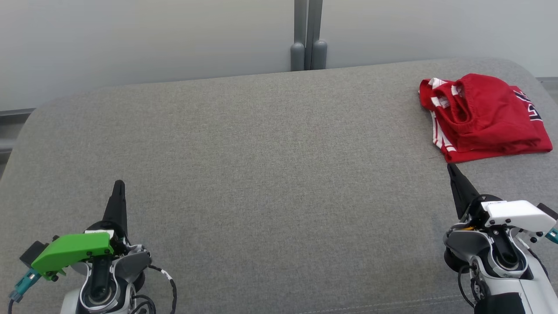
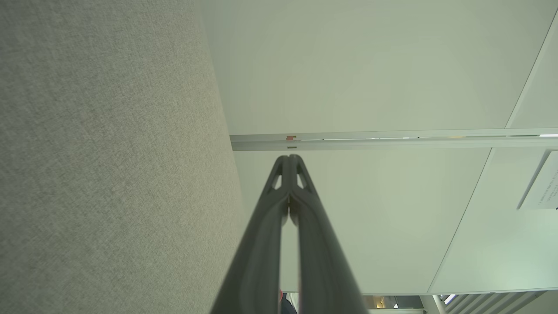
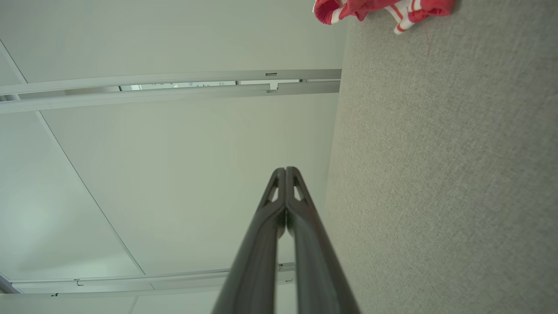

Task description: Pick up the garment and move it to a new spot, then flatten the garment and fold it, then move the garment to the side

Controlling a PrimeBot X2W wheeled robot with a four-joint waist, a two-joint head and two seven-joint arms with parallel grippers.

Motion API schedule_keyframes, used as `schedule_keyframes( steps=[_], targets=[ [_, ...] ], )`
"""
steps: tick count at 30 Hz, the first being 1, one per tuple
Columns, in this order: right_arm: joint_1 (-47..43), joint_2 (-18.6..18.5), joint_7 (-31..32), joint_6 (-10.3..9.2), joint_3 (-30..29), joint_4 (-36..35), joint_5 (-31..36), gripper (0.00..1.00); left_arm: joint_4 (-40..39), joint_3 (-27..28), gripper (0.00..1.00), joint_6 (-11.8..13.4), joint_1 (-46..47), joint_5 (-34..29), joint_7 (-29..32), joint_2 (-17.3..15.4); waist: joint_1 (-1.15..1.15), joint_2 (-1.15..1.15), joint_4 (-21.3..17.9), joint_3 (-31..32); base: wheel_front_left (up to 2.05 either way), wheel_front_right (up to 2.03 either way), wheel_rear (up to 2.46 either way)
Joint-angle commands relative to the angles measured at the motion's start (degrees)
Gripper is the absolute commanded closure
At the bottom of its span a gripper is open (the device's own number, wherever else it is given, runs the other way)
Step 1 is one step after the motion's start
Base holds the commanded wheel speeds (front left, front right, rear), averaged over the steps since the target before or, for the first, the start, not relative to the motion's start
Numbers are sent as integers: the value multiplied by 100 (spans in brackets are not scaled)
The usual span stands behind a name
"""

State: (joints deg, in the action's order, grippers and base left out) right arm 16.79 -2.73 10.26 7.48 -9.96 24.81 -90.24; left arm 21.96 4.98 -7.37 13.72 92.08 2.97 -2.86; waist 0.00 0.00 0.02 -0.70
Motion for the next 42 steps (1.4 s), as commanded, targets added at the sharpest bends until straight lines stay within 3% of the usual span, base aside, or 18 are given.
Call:
schedule_keyframes(
  steps=[1, 42],
  targets=[
    [51, -28, 12, 2, -6, 9, -29, 100, -10, 7, 100, -29, 97, -13, 26, -1, 0, 0, 0, 0, 0, 0, 0],
    [51, -28, 11, 2, -5, 9, -30, 100, -11, 6, 100, -28, 96, -12, 25, -2, 0, 0, 0, 0, 0, 0, 0]
  ],
)
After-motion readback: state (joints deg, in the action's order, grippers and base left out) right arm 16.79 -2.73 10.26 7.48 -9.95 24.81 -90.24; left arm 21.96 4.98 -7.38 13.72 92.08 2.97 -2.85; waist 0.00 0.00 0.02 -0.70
